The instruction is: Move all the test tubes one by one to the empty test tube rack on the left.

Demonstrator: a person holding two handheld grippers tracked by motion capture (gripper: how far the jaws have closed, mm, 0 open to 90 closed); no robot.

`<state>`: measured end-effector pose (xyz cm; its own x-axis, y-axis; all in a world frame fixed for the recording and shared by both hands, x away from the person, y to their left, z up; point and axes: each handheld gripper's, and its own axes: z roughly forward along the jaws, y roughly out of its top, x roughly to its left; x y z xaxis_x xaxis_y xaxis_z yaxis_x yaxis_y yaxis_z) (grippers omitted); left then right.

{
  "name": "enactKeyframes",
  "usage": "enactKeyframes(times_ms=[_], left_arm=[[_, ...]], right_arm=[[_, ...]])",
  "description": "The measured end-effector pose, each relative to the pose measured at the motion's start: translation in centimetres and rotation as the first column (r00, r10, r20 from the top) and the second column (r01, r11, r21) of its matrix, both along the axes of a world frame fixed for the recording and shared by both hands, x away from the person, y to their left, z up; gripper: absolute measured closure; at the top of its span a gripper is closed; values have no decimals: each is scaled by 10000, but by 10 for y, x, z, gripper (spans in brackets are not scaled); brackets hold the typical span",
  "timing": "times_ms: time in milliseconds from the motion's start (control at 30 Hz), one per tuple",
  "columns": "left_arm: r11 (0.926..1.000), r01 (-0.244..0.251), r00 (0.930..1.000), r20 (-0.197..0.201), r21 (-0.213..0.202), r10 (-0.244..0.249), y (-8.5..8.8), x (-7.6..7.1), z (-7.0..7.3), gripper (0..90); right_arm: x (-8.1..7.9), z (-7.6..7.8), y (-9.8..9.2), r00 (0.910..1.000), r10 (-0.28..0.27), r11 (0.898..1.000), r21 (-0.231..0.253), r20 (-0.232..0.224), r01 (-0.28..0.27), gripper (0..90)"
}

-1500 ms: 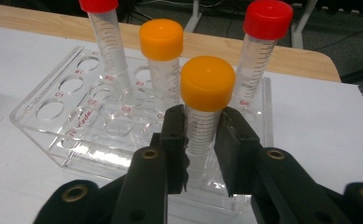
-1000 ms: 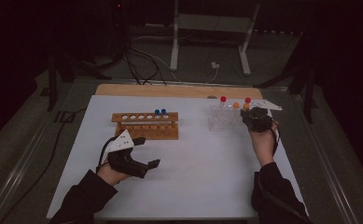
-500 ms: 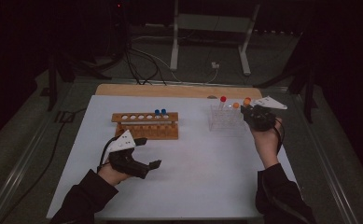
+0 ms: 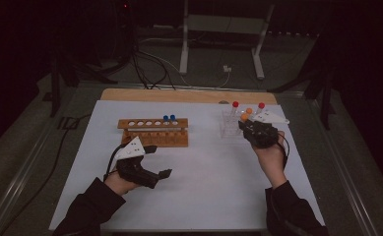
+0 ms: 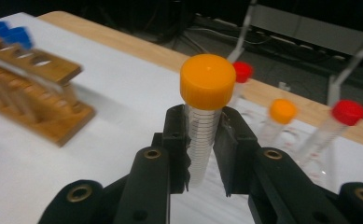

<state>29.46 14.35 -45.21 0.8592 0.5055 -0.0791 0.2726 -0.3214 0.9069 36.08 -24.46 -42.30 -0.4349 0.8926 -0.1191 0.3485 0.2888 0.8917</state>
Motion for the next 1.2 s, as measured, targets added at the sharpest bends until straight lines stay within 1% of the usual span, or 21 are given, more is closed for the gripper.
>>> enactKeyframes(times_ms=[267,433,533,700,733,833,900,933,1000,1067,1200], left_arm=[[9999,105,9999,-3,19,-105,-4,2,4,20],[9998,201,9998,11,0,-201,-9,3,7,20],[9996,281,9996,16,42,-281,-13,4,9,20],[9992,384,9992,92,82,-385,-20,5,15,21],[9990,448,9990,64,30,-448,-21,5,16,22],[9986,526,9986,108,16,-526,-27,5,19,24],[9984,562,9982,194,81,-563,-32,5,21,34],[9982,605,9980,173,24,-605,-34,6,22,36],[9979,647,9975,272,65,-649,-39,6,23,48],[9973,729,9969,286,22,-729,-43,7,24,58],[9973,730,9966,394,-23,-728,-52,7,26,91]], right_arm=[[-17,-10,22,9965,817,9967,7,-197,-817,753],[-30,-15,38,9897,1406,9901,24,-256,-1406,753],[-39,-19,47,9840,1753,9845,13,-317,-1753,753],[-51,-27,62,9709,2341,9719,-131,-512,-2350,753],[-52,-29,65,9682,2439,9694,-139,-547,-2450,753],[-56,-33,72,9604,2708,9621,-146,-661,-2723,753],[-58,-35,76,9559,2849,9578,-186,-710,-2869,753],[-59,-35,78,9534,2928,9554,-186,-724,-2948,753],[-61,-36,81,9493,3055,9514,-174,-738,-3075,753],[-63,-36,84,9453,3170,9476,-156,-774,-3191,753],[-66,-37,89,9373,3389,9402,-53,-817,-3405,753]])
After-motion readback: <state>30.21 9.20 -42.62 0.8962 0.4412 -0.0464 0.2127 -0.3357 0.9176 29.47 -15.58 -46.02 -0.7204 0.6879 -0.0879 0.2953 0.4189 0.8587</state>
